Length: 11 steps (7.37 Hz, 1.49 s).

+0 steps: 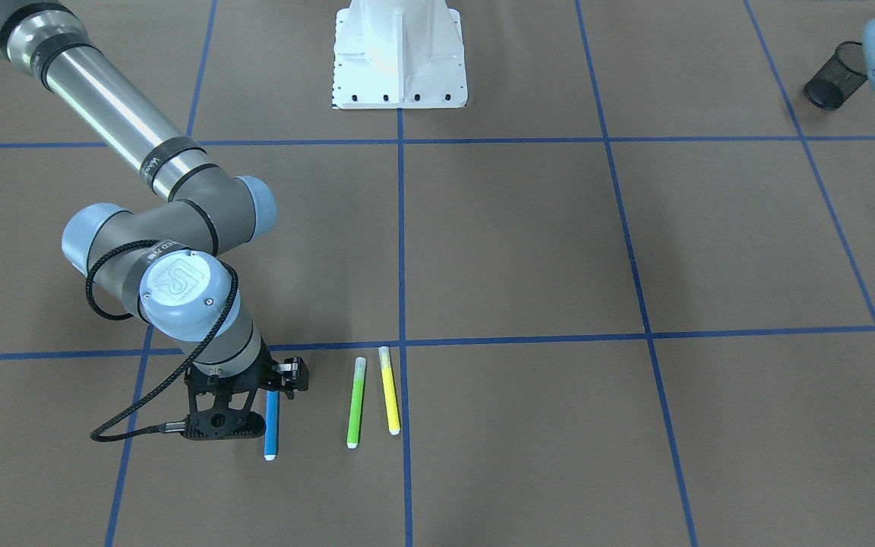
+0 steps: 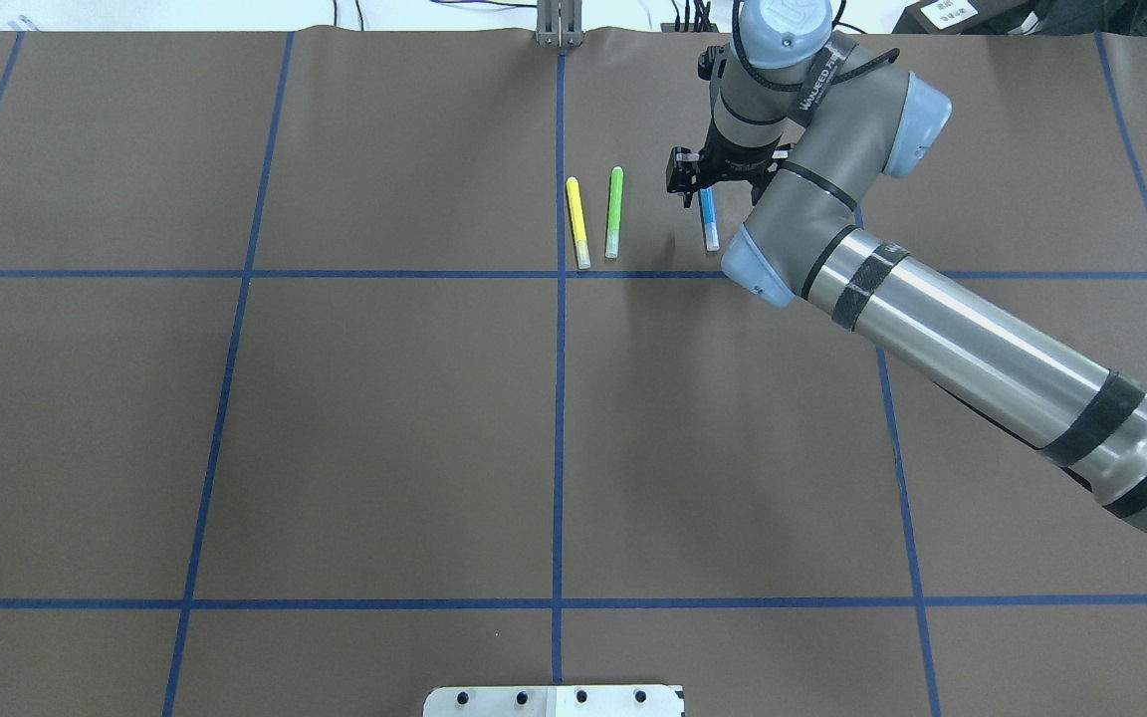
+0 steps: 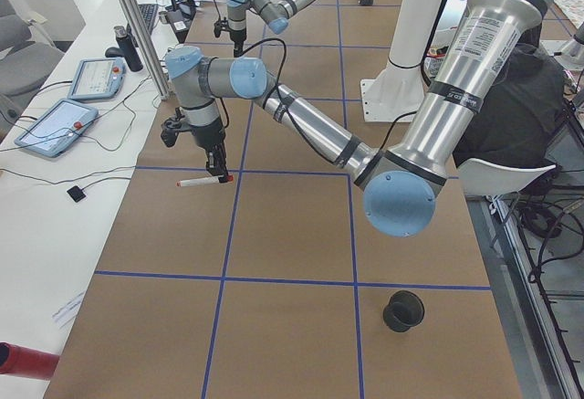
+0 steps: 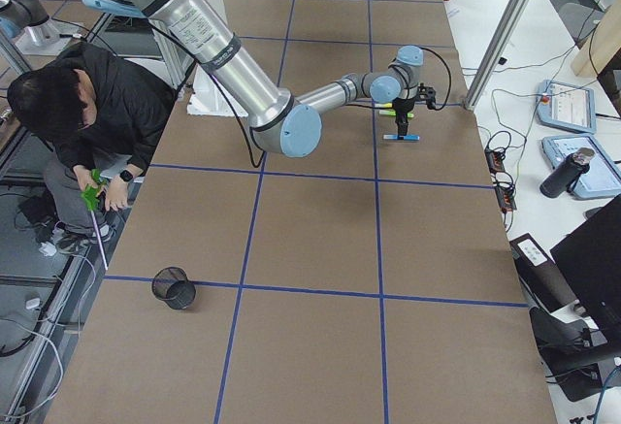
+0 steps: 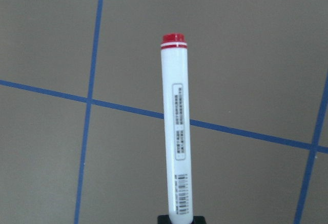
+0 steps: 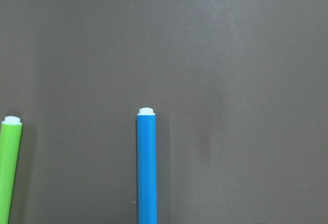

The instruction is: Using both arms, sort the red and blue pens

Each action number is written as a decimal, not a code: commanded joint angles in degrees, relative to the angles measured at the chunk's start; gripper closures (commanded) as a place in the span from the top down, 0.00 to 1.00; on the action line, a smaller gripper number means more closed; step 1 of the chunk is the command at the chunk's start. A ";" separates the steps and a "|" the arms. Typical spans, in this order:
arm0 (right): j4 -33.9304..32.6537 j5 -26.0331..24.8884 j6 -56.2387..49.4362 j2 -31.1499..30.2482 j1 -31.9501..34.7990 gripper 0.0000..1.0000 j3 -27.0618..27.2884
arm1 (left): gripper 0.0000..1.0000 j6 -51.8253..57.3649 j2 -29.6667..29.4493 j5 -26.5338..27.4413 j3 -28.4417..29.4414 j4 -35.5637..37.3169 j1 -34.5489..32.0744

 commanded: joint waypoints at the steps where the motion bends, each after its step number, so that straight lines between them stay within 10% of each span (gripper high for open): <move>1: 0.15 -0.60 0.41 0.37 -1.29 0.85 -1.23 | 0.00 3.11 1.84 -0.12 -0.09 4.25 -2.68; 8: -0.03 -0.42 0.59 -0.86 -1.91 0.57 -1.32 | 0.00 3.55 10.89 -0.65 -2.46 4.91 -5.84; 11: -0.03 -0.25 0.59 -0.77 -2.00 0.00 -1.23 | 0.00 5.66 10.99 -0.91 -2.38 5.08 -6.37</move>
